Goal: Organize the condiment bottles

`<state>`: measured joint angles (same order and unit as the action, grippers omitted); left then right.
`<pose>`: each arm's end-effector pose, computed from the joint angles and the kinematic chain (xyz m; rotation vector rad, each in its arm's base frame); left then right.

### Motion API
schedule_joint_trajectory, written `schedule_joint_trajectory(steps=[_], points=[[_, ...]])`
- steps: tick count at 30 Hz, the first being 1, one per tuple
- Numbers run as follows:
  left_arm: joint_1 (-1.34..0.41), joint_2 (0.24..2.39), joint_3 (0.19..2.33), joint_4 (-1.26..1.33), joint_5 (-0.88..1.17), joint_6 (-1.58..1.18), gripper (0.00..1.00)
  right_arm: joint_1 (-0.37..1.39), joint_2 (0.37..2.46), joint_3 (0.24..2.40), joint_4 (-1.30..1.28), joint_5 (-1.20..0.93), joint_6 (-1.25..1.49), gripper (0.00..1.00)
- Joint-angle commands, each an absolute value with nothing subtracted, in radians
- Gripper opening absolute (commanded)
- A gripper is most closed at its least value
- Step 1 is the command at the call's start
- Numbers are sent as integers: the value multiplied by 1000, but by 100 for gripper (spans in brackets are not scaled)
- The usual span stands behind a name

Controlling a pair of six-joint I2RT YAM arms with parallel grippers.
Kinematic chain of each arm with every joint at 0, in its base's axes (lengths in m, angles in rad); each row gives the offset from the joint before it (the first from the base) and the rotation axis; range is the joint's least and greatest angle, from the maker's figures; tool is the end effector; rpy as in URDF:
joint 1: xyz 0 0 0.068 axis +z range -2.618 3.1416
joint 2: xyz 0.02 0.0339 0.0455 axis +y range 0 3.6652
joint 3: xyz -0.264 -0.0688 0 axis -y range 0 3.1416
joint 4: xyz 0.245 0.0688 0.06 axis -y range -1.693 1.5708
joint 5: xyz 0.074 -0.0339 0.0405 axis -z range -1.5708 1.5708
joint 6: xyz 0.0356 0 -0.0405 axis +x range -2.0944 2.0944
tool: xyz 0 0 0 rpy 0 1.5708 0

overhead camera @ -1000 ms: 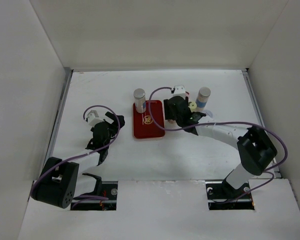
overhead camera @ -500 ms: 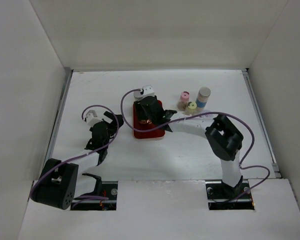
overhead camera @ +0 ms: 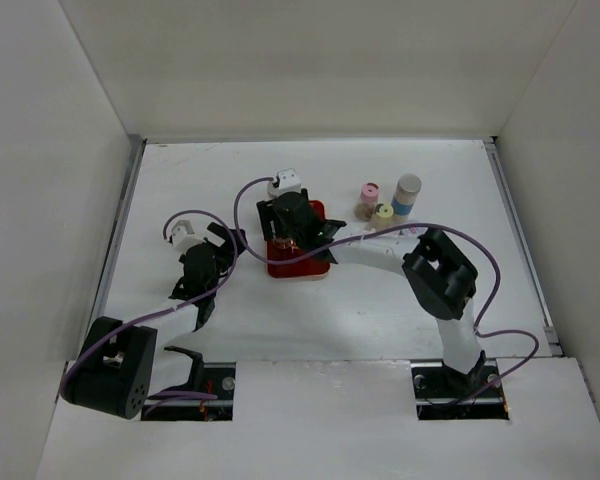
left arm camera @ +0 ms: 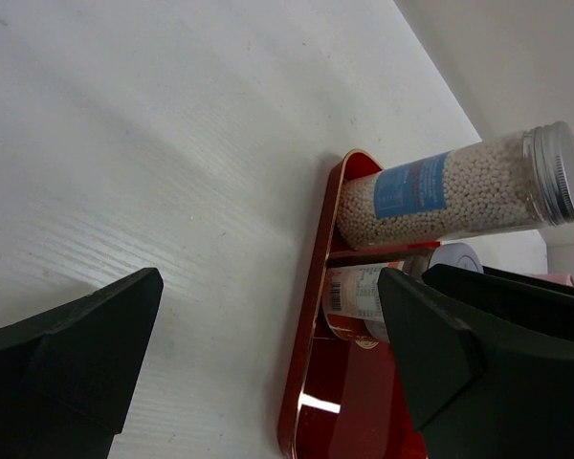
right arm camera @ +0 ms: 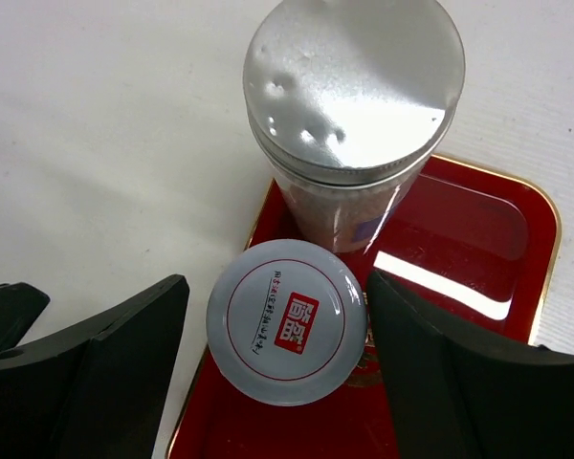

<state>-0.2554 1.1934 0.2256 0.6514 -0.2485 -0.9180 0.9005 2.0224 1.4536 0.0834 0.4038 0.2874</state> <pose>0.2095 -0.0456 0.1574 -0.7845 1.7494 -0.5676 0.3019 0.3583 0.2198 -0.3710 1.9965 0.3383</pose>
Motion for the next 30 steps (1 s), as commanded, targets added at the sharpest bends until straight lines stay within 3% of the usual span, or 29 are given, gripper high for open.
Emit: schedule_joint_trajectory(steps=[1,6,13,19,24,30], points=[[-251,1187,224,701,-239,-927,100,910,1953,1467,137,419,298,83],[-245,1184,222,700,-233,-927,100,910,1801,1379,92,419,302,82],[-249,1190,224,701,-233,-928,100,846,1467,1061,60,507,339,74],[-258,1201,230,701,-238,-931,100,579,1200,750,52,765,426,89],[-268,1223,236,703,-244,-931,100,450,1227,724,38,736,440,96],[-262,1221,235,703,-244,-930,100,412,1342,756,75,612,454,95]])
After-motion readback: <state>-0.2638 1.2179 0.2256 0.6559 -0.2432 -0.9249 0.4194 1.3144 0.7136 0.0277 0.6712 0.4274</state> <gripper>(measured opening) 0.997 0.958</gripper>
